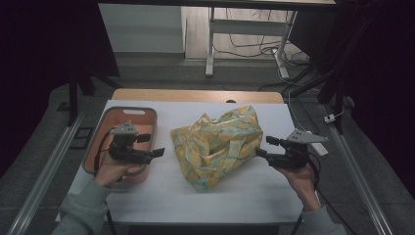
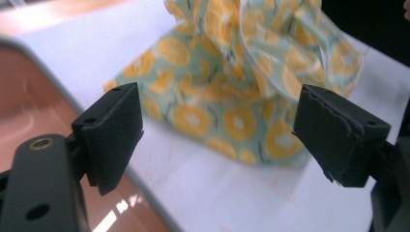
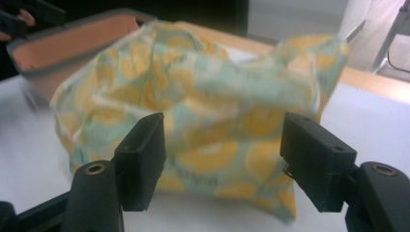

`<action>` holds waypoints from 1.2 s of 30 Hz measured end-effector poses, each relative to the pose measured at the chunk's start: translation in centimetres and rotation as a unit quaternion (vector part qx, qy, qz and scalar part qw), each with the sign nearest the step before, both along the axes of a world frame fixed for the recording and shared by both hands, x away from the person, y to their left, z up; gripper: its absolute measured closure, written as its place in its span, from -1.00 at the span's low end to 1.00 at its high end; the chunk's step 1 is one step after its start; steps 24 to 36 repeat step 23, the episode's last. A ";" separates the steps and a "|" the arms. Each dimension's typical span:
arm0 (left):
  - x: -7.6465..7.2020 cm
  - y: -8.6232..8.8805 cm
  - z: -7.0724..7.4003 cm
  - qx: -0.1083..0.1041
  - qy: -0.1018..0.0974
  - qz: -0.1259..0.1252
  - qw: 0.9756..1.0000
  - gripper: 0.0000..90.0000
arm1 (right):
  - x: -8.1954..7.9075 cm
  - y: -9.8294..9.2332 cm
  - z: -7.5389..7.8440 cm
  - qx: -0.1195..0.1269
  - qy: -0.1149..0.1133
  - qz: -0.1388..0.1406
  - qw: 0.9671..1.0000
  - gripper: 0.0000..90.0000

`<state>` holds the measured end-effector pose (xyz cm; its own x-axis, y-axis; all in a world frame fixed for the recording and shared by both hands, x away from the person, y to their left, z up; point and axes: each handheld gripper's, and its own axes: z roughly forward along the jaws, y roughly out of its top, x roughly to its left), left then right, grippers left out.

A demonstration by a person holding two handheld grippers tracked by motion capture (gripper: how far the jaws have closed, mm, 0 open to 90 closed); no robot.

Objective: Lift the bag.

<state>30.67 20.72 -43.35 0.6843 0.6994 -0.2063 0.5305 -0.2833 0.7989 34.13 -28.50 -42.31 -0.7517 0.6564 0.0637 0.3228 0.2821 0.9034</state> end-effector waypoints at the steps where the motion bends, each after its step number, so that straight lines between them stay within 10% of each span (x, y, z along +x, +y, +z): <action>1: -0.4 0.2 -0.3 0.004 0.004 0.001 1.000 -0.59 | -0.2 -0.1 -0.3 -0.004 0.002 0.000 1.000 -0.27; 11: -3.0 0.9 -1.8 0.017 0.008 0.010 1.000 -0.54 | -1.1 -0.8 -3.2 -0.025 0.013 0.005 1.000 -0.23; 36: -3.1 0.8 -2.5 0.016 0.014 0.014 1.000 -0.53 | -1.6 -0.8 -3.3 -0.031 0.005 0.011 0.999 -0.19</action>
